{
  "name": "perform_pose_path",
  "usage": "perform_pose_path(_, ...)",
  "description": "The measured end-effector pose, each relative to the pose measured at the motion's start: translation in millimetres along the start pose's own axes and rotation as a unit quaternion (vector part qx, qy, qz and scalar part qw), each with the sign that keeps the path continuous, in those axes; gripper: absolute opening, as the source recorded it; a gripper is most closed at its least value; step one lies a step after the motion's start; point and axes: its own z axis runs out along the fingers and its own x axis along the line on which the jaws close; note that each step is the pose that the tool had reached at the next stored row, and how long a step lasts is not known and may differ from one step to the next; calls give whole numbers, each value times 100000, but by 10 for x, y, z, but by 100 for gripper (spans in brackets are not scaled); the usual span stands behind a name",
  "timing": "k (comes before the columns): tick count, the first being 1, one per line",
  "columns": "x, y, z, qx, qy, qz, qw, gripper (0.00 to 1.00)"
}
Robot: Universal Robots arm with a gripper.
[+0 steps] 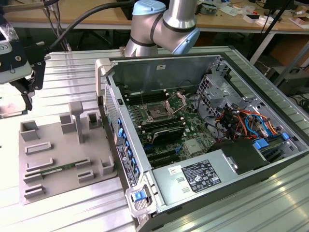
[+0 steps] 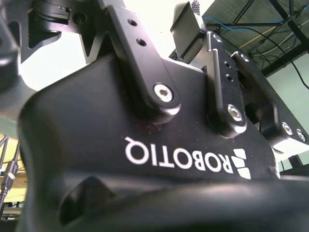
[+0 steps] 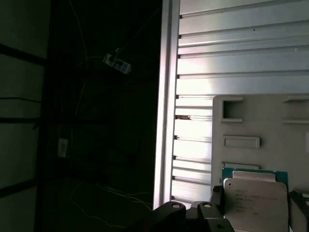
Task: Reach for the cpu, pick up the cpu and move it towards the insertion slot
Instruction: 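Pick up the cpu and move it towards the insertion slot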
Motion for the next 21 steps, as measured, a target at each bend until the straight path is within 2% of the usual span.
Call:
perform_pose_path(6,0,1,-57,-5,-10,3,100000,55)
perform_pose_path(17,-1,1,-64,2,9,1,100000,55)
perform_pose_path(21,-33,-2,-63,-1,3,-3,100000,55)
